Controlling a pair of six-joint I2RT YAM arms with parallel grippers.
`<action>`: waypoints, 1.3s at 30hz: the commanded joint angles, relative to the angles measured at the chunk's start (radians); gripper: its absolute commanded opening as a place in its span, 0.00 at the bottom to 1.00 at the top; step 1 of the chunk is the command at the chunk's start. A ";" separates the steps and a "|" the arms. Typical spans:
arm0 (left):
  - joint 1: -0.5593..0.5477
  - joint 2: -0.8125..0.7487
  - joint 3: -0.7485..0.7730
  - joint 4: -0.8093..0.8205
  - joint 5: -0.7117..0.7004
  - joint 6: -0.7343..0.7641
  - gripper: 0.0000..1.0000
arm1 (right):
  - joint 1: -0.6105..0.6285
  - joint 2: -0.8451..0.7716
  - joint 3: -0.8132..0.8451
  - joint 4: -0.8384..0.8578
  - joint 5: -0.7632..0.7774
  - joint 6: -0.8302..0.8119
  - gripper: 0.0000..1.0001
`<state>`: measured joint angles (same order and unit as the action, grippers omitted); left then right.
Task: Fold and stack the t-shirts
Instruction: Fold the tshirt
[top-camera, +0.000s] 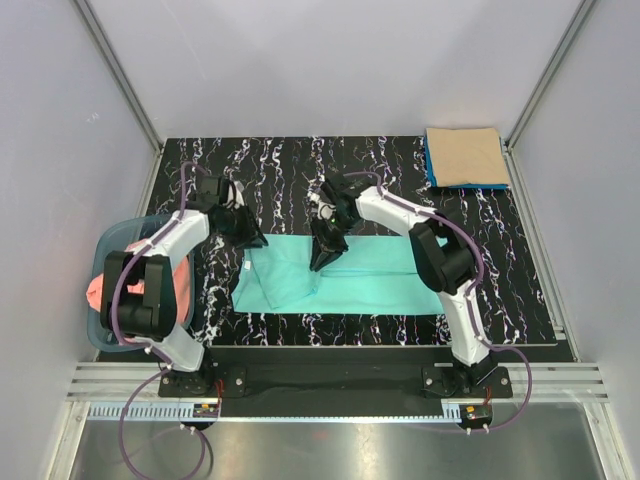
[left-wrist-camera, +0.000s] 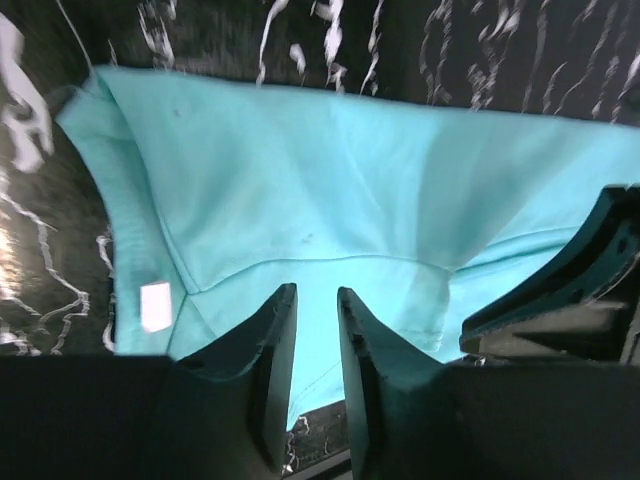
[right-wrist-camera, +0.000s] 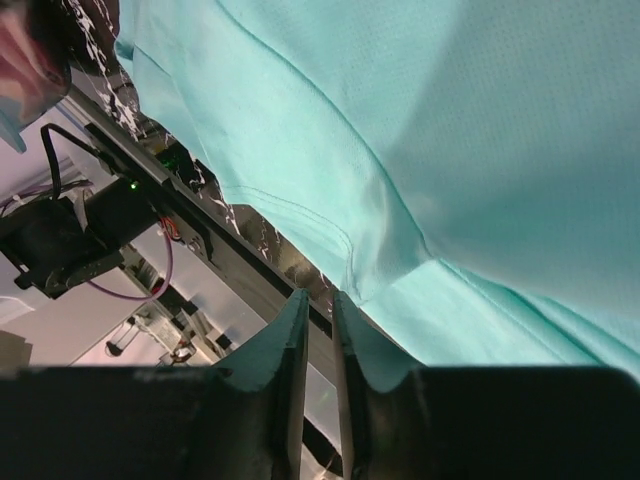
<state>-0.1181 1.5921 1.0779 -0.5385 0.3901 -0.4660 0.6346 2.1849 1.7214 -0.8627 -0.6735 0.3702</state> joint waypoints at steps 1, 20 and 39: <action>-0.008 0.038 -0.056 0.078 0.056 -0.037 0.27 | 0.008 0.059 0.061 -0.039 -0.061 0.015 0.21; -0.075 -0.036 0.034 -0.024 -0.238 0.124 0.42 | -0.035 -0.075 -0.091 -0.065 0.146 -0.048 0.23; -0.153 -0.749 -0.140 -0.188 -0.335 -0.089 0.99 | 0.100 -0.490 -0.253 0.129 0.540 -0.474 1.00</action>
<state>-0.2737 0.9623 0.9516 -0.6888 0.0994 -0.4728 0.6353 1.7084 1.4956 -0.8764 -0.2089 0.0498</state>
